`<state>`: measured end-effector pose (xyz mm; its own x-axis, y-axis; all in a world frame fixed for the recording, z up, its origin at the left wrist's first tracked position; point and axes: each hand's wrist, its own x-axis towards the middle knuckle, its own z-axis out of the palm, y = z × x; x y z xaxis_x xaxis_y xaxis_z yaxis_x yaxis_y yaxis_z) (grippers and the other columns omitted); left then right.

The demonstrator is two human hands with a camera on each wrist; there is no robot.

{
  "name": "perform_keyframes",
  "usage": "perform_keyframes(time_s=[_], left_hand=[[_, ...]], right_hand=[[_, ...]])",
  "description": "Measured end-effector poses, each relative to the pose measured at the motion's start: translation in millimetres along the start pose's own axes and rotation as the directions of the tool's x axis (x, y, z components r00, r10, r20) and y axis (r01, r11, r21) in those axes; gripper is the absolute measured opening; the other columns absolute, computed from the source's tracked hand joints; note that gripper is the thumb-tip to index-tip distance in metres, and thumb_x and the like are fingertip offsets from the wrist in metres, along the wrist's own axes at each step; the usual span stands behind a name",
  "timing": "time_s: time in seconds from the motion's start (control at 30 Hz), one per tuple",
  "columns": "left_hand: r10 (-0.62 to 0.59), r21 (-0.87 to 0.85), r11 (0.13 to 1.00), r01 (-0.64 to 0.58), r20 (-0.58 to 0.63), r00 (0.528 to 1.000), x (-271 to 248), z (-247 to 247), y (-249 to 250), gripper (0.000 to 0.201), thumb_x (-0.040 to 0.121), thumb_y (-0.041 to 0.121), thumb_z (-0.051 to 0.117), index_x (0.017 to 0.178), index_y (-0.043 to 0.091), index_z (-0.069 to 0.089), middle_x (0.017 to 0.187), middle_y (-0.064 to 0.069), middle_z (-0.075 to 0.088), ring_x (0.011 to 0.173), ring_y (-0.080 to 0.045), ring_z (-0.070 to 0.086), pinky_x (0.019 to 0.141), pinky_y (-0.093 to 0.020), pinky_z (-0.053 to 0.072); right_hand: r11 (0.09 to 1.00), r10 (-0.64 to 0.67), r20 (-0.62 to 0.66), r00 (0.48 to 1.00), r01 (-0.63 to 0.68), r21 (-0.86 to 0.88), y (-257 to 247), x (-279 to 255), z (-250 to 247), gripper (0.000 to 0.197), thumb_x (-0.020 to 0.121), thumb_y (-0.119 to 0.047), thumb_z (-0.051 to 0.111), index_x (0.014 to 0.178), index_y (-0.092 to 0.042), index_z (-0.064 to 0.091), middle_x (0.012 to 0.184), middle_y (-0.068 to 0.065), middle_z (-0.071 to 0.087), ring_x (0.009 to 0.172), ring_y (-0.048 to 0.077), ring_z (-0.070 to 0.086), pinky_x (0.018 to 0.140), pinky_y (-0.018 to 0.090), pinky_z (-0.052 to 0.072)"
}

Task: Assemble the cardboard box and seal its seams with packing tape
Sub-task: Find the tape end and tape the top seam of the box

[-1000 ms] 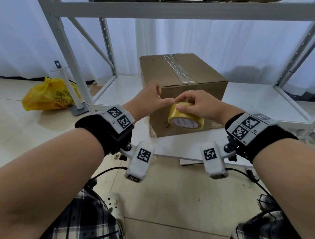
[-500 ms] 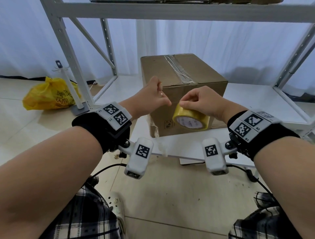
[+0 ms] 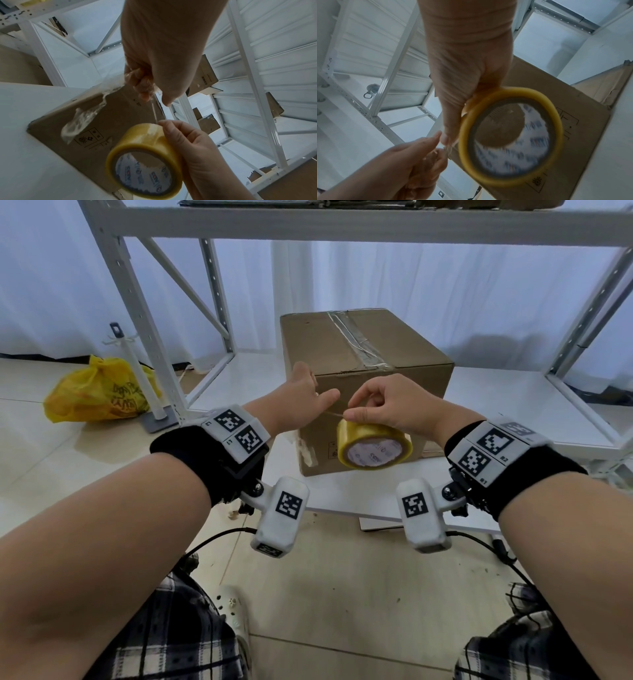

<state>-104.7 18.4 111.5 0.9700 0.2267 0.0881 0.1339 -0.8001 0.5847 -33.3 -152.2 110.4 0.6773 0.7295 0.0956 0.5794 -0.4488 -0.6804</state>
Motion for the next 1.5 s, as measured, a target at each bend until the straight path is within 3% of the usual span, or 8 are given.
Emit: perform_keyframes(time_s=[0.33,0.47,0.67,0.8,0.93,1.2,1.3,1.5], left_hand=[[-0.116,-0.123,0.981,0.147,0.232,0.966,-1,1,2,0.005,0.096,0.006,0.039,0.100,0.008,0.040,0.078,-0.006,0.058,0.059,-0.013,0.052,0.051,-0.021,0.041],[-0.064,-0.391,0.906,0.164,0.257,0.964,-5,0,-1,0.030,0.090,-0.002,0.049,0.098,0.017,0.027,0.062,-0.004,0.052,0.050,-0.012,0.043,0.043,-0.021,0.035],[0.132,-0.646,0.762,-0.028,0.113,0.985,-11,-8,10,0.014,0.100,0.017,0.045,0.106,0.013,0.033,0.082,-0.012,0.053,0.065,-0.017,0.054,0.061,-0.025,0.051],[0.141,-0.706,0.708,0.019,0.168,0.976,-12,-9,16,0.021,0.102,0.029,0.037,0.093,0.013,0.048,0.089,-0.008,0.053,0.081,-0.020,0.057,0.069,-0.028,0.054],[0.160,-0.772,0.634,0.046,0.189,0.969,-13,-15,9,0.021,0.099,0.019,0.045,0.095,0.006,0.061,0.093,-0.012,0.065,0.092,-0.023,0.065,0.082,-0.030,0.057],[0.069,-0.677,0.728,0.109,0.231,0.971,-9,-20,3,0.022,0.090,0.020,0.062,0.104,0.006,0.070,0.101,-0.012,0.072,0.095,-0.020,0.069,0.083,-0.027,0.057],[0.062,-0.502,0.865,0.007,0.120,0.991,-9,-20,1,0.022,0.089,0.023,0.064,0.102,0.006,0.072,0.094,-0.007,0.074,0.088,-0.012,0.071,0.067,-0.026,0.059],[0.029,-0.323,0.940,-0.111,-0.248,0.968,-4,-12,5,0.023,0.086,0.030,0.068,0.086,0.007,0.070,0.064,0.000,0.068,0.046,-0.007,0.062,0.041,-0.017,0.045]], right_hand=[[0.997,-0.038,-0.110,0.993,0.030,-0.074,2,3,1,0.027,0.075,-0.036,0.078,0.091,-0.018,0.067,0.070,-0.009,0.050,0.066,0.003,0.046,0.061,0.017,0.035],[0.996,-0.073,-0.072,0.995,0.070,-0.046,2,5,-2,0.017,0.080,-0.034,0.074,0.094,-0.029,0.065,0.071,-0.003,0.049,0.067,0.010,0.047,0.064,0.022,0.039],[0.992,-0.129,-0.084,0.988,0.128,-0.018,-2,6,-1,0.047,0.082,-0.040,0.070,0.127,-0.033,0.058,0.059,-0.007,0.044,0.053,0.004,0.040,0.057,0.016,0.036],[0.983,-0.186,-0.061,0.981,0.186,-0.007,-12,4,0,0.039,0.073,-0.054,0.069,0.110,-0.046,0.062,0.063,0.000,0.050,0.057,0.014,0.042,0.058,0.021,0.037],[0.988,-0.150,-0.159,0.976,0.144,-0.048,-4,6,-3,0.018,0.079,-0.037,0.074,0.092,-0.025,0.078,0.076,-0.002,0.071,0.075,0.022,0.063,0.071,0.038,0.051],[0.976,-0.086,-0.122,0.989,0.059,-0.209,9,5,-4,0.016,0.082,-0.038,0.068,0.069,-0.047,0.066,0.077,-0.022,0.067,0.082,0.004,0.062,0.083,0.038,0.052],[0.970,-0.075,-0.139,0.988,0.040,-0.239,13,3,-8,0.014,0.084,-0.038,0.068,0.072,-0.045,0.065,0.080,-0.023,0.065,0.087,0.003,0.061,0.084,0.035,0.051],[0.968,-0.085,-0.185,0.979,0.038,-0.247,9,6,-12,0.006,0.085,-0.038,0.067,0.080,-0.040,0.070,0.077,-0.025,0.063,0.079,0.000,0.058,0.072,0.026,0.041]])
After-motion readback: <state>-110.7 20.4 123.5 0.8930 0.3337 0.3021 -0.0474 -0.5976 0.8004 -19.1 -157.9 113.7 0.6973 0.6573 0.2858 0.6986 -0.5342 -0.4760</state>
